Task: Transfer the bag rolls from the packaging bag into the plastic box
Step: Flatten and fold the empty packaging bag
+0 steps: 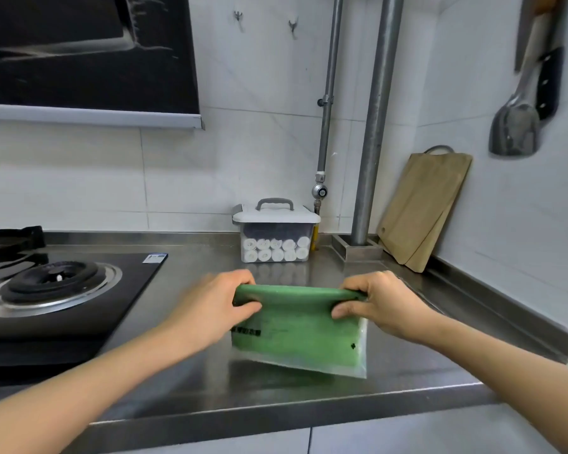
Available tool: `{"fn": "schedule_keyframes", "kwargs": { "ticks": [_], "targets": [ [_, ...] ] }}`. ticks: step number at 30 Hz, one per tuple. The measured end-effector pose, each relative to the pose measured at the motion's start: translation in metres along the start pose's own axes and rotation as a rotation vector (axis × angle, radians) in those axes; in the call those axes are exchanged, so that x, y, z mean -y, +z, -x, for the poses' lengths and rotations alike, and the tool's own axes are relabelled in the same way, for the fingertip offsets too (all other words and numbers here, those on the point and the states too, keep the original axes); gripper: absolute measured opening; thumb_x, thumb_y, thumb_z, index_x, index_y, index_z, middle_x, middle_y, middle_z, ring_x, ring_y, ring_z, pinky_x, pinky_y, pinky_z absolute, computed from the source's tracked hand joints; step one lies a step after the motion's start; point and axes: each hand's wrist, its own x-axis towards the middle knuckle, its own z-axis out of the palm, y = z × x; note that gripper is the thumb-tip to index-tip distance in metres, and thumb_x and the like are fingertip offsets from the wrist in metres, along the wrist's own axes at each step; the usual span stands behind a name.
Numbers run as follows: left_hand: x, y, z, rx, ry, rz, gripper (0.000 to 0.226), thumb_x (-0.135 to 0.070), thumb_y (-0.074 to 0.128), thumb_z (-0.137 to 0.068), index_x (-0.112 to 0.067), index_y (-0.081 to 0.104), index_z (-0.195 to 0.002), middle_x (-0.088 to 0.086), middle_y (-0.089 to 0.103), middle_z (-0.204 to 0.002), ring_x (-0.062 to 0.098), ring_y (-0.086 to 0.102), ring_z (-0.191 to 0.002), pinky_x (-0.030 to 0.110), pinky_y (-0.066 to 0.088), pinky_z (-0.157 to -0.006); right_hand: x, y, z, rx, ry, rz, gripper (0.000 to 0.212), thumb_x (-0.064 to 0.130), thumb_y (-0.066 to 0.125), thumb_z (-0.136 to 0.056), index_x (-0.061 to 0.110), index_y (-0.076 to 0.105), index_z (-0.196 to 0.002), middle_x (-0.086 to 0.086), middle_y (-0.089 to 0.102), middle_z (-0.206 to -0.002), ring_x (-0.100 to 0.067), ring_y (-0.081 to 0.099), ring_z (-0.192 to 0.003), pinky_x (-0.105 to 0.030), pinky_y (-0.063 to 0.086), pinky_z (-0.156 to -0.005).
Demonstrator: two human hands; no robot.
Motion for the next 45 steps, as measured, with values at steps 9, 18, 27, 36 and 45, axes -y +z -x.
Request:
{"fn": "schedule_keyframes", "kwargs": {
  "ticks": [9, 18, 27, 36, 45],
  "targets": [
    [0.038, 0.034, -0.032, -0.325, 0.441, -0.401, 0.052, -0.005, 0.078, -0.051, -0.02, 0.056, -0.096, -0.008, 0.074, -0.093, 0.012, 0.072, -0.071, 0.021, 0.054, -0.056, -0.019, 0.029, -0.033, -0.22, -0.258, 0.271, 0.051, 0.006, 0.075, -0.06, 0.028, 0.047, -0.096, 0.009, 0.067, -0.109, -0.014, 0.064, -0.098, -0.023, 0.048, -0.076],
    [0.067, 0.072, -0.034, 0.009, 0.345, -0.543, 0.089, -0.001, 0.089, -0.02, -0.017, 0.043, -0.096, 0.004, 0.071, -0.11, 0.017, 0.071, -0.092, 0.022, 0.056, -0.069, -0.04, 0.089, -0.055, -0.11, -0.277, 0.33, 0.05, 0.015, 0.083, -0.056, 0.02, 0.044, -0.086, -0.005, 0.06, -0.128, -0.022, 0.057, -0.122, -0.026, 0.042, -0.1],
    [0.057, 0.053, -0.039, 0.272, 0.146, -0.379, 0.086, -0.088, 0.003, -0.058, -0.031, 0.043, -0.108, -0.012, 0.062, -0.115, 0.019, 0.059, -0.097, 0.029, 0.038, -0.069, -0.05, 0.096, -0.055, 0.129, -0.152, 0.08, 0.044, 0.071, 0.042, -0.077, 0.032, 0.034, -0.094, 0.015, 0.044, -0.135, -0.002, 0.039, -0.127, -0.018, 0.029, -0.096],
    [0.044, 0.109, -0.068, 0.361, 0.012, -0.285, 0.093, -0.076, -0.006, -0.071, -0.028, 0.002, -0.151, -0.007, -0.007, -0.159, 0.011, -0.008, -0.146, 0.03, -0.007, -0.117, -0.05, 0.106, -0.056, 0.107, -0.074, -0.035, 0.046, 0.076, 0.036, -0.077, 0.032, 0.037, -0.089, 0.019, 0.044, -0.13, 0.0, 0.034, -0.129, -0.028, 0.032, -0.102],
    [0.047, 0.117, -0.063, 0.401, -0.032, -0.271, 0.062, -0.053, 0.015, -0.096, -0.027, -0.001, -0.15, -0.008, -0.005, -0.159, 0.008, -0.01, -0.145, 0.031, -0.007, -0.119, -0.023, 0.109, -0.072, -0.008, 0.008, 0.285, 0.081, 0.07, -0.001, -0.076, 0.025, 0.043, -0.128, 0.008, 0.043, -0.135, -0.012, 0.034, -0.133, -0.032, 0.016, -0.116]
  ]
}}
